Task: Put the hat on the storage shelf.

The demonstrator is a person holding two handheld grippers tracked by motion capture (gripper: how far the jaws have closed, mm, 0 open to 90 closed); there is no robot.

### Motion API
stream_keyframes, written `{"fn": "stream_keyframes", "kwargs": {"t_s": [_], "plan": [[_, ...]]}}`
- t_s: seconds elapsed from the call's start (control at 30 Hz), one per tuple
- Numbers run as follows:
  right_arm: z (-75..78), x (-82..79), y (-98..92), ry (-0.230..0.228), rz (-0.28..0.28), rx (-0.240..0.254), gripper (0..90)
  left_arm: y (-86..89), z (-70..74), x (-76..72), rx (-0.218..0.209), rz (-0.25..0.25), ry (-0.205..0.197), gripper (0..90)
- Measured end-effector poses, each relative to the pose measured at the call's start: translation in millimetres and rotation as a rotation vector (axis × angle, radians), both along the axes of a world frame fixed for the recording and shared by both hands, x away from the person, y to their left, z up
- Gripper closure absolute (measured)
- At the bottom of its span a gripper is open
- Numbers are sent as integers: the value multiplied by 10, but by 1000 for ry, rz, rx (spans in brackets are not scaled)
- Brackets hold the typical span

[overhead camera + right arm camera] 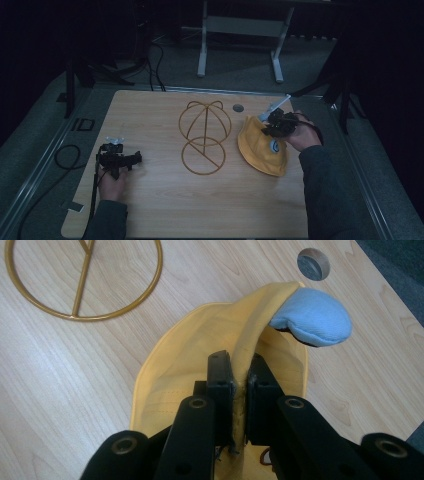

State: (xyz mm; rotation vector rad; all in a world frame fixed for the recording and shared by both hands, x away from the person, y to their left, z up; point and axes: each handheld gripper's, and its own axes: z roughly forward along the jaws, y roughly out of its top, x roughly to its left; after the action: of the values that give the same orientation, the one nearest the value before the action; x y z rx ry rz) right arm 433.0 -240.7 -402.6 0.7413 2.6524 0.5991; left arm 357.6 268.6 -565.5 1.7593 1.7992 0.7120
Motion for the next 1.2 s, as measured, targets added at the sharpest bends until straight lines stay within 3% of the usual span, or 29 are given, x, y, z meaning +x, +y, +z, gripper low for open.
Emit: {"fn": "stream_keyframes", "kwargs": {"t_s": [0.77, 1.2], "plan": [[388, 53, 57, -113, 45, 21, 843, 0, 0, 0, 0, 0, 0, 11], [489, 55, 84, -132, 74, 52, 844, -1, 0, 0, 0, 0, 0, 11]]}}
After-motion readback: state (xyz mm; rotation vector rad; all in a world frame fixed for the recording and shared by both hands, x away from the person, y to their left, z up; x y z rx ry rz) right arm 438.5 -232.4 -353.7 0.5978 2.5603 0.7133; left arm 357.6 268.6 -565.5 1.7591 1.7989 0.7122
